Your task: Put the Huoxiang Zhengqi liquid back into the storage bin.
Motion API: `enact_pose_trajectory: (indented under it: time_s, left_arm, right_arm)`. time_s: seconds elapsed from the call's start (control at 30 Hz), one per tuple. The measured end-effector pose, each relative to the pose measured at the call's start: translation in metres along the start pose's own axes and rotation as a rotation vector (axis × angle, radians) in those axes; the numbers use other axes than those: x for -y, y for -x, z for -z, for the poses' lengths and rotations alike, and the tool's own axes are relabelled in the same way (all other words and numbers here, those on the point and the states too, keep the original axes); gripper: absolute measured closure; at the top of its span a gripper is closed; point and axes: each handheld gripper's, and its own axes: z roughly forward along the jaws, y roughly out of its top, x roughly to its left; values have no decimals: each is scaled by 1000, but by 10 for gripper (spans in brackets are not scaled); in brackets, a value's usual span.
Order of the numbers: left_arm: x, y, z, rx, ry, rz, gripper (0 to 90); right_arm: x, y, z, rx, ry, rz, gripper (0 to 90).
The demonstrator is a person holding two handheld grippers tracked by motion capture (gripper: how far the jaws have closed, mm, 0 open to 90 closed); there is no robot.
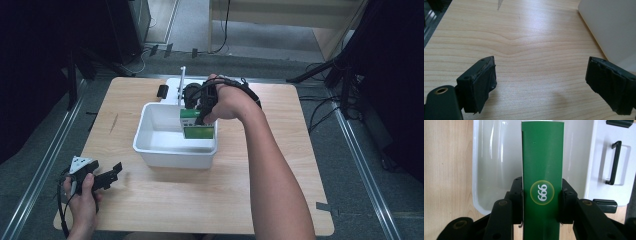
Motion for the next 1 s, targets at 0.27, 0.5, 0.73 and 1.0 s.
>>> enact_pose_trajectory:
  time_s: [0.27, 0.5, 0.73, 1.0]
  left_arm:
    - [0, 0, 0, 1, -2, -1, 105]
    - [0, 0, 0, 1, 0, 1, 105]
    - [0, 0, 0, 1, -2, 4, 105]
    - [0, 0, 0, 2, 0, 4, 105]
  right_arm:
    - [6, 2, -13, -11, 1, -11, 644]
    - [8, 3, -27, -23, 2, -2, 643]
    - [10, 4, -41, -34, -5, -3, 643]
    - [16, 5, -58, -55, 13, -16, 641]
